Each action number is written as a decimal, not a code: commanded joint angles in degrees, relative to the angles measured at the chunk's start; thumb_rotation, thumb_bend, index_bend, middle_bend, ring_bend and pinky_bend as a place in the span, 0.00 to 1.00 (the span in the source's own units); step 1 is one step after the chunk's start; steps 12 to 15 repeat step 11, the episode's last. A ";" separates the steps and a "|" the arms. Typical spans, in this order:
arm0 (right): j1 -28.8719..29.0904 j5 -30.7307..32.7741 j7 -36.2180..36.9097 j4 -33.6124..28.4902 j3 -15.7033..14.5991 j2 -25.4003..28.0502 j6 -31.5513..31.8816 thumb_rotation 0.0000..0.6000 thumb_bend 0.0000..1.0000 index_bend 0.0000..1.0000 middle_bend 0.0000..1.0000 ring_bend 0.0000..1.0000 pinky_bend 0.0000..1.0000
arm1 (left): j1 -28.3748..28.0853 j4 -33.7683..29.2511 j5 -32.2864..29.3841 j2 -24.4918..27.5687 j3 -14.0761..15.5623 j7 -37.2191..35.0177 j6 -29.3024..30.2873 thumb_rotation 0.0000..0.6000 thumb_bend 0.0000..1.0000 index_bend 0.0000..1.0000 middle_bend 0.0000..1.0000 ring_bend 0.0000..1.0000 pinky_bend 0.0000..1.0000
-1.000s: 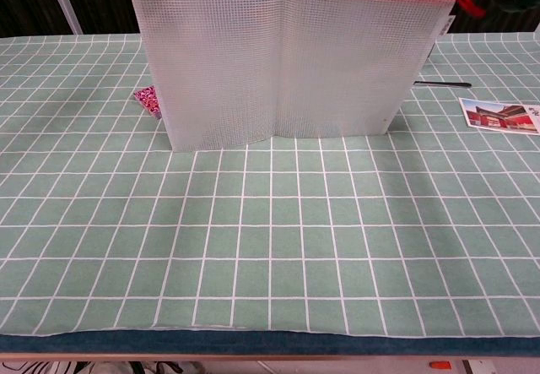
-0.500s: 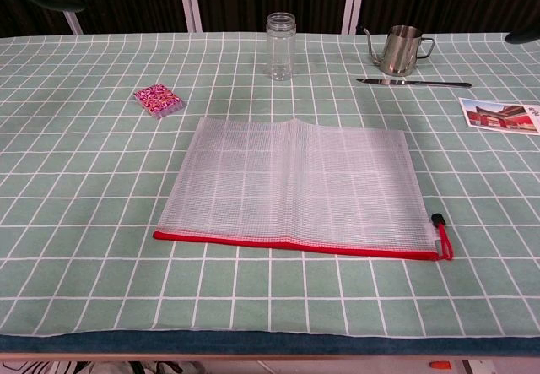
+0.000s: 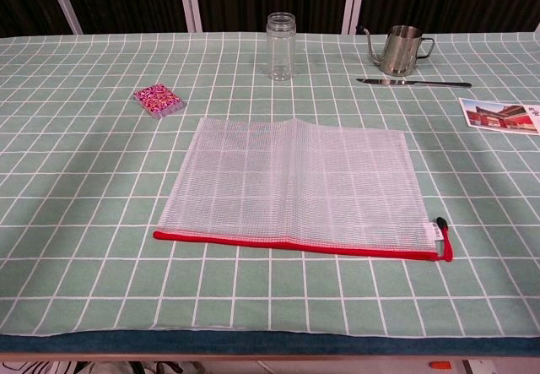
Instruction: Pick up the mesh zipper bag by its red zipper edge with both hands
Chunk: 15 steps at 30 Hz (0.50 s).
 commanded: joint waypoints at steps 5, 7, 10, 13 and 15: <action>-9.25 -9.80 10.74 12.30 -5.63 -0.28 7.75 1.00 0.10 0.00 0.00 0.00 0.22 | 7.59 7.85 0.83 -1.10 2.23 -4.10 6.14 1.00 0.12 0.00 0.00 0.00 0.00; -10.37 -10.89 11.61 14.95 -5.39 -1.09 9.25 1.00 0.10 0.00 0.00 0.00 0.22 | 8.32 9.05 0.71 -1.50 1.47 -5.74 7.01 1.00 0.10 0.00 0.00 0.00 0.00; -11.44 -10.73 12.68 15.95 -4.51 -1.83 10.16 1.00 0.10 0.00 0.00 0.00 0.22 | 8.97 10.50 0.48 -2.33 0.35 -6.14 7.97 1.00 0.08 0.00 0.00 0.00 0.00; -11.61 -10.61 12.89 15.98 -4.26 -1.89 10.22 1.00 0.10 0.00 0.00 0.00 0.22 | 9.09 10.63 0.44 -2.52 0.10 -6.34 8.11 1.00 0.07 0.00 0.00 0.00 0.00; -11.61 -10.61 12.89 15.98 -4.26 -1.89 10.22 1.00 0.10 0.00 0.00 0.00 0.22 | 9.09 10.63 0.44 -2.52 0.10 -6.34 8.11 1.00 0.07 0.00 0.00 0.00 0.00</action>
